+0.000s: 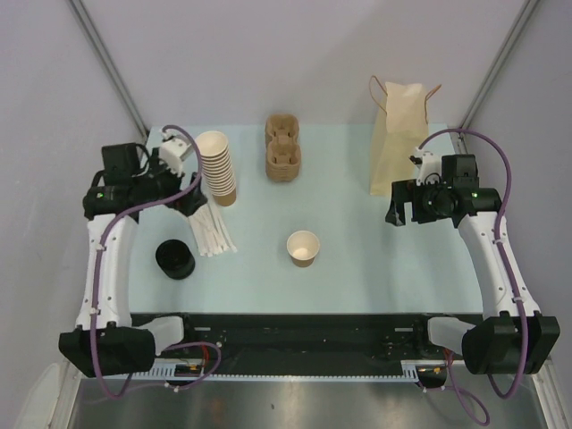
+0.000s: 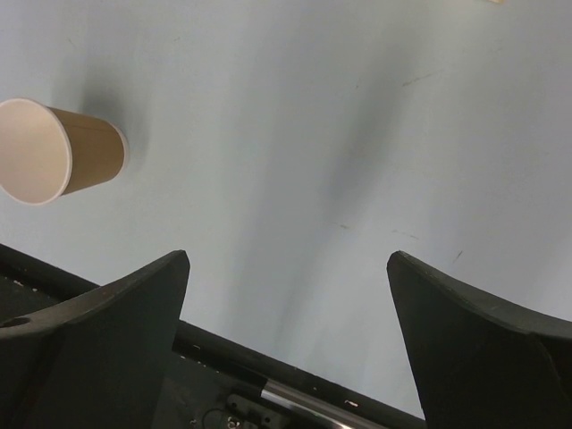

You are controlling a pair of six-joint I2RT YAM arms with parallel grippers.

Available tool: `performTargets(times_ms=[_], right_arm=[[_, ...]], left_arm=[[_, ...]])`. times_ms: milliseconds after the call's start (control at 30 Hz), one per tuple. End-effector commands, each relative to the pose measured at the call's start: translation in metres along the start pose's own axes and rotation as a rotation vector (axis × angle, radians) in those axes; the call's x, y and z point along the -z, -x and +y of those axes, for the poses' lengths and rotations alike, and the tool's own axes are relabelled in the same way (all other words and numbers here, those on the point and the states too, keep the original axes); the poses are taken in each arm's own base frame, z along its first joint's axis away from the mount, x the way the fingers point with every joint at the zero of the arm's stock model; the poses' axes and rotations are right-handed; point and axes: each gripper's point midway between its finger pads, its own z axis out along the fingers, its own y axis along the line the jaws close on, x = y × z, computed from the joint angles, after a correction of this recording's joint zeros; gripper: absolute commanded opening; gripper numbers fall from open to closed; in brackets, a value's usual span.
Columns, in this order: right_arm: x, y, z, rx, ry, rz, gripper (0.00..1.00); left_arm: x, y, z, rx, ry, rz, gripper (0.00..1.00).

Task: Pack the takeout coffee

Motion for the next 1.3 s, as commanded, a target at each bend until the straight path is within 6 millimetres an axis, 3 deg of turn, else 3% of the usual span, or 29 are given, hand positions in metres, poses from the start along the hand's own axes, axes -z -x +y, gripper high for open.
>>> performTargets(times_ms=[0, 200, 300, 533, 800, 1267], right_arm=[[0.011, 0.014, 0.012, 0.078, 0.009, -0.046, 1.00], [0.009, 0.014, 0.018, 0.095, 0.023, -0.040, 1.00], [0.008, 0.012, 0.020, 0.096, 0.030, -0.035, 1.00], [0.005, 0.012, 0.025, 0.111, 0.047, -0.027, 1.00], [0.000, 0.010, 0.030, 0.127, 0.060, -0.009, 0.99], [-0.003, 0.011, 0.033, 0.131, 0.072, -0.006, 1.00]], left_arm=[[0.040, -0.076, 0.029, 0.044, 0.033, 0.216, 0.92], [0.073, -0.134, 0.093, 0.161, 0.264, 0.374, 0.76], [0.078, -0.156, 0.104, 0.156, 0.323, 0.440, 0.70], [0.072, -0.200, 0.104, 0.120, 0.307, 0.566, 0.60], [0.062, -0.219, 0.096, 0.136, 0.252, 0.622, 0.57], [0.052, -0.222, 0.082, 0.150, 0.205, 0.625, 0.53]])
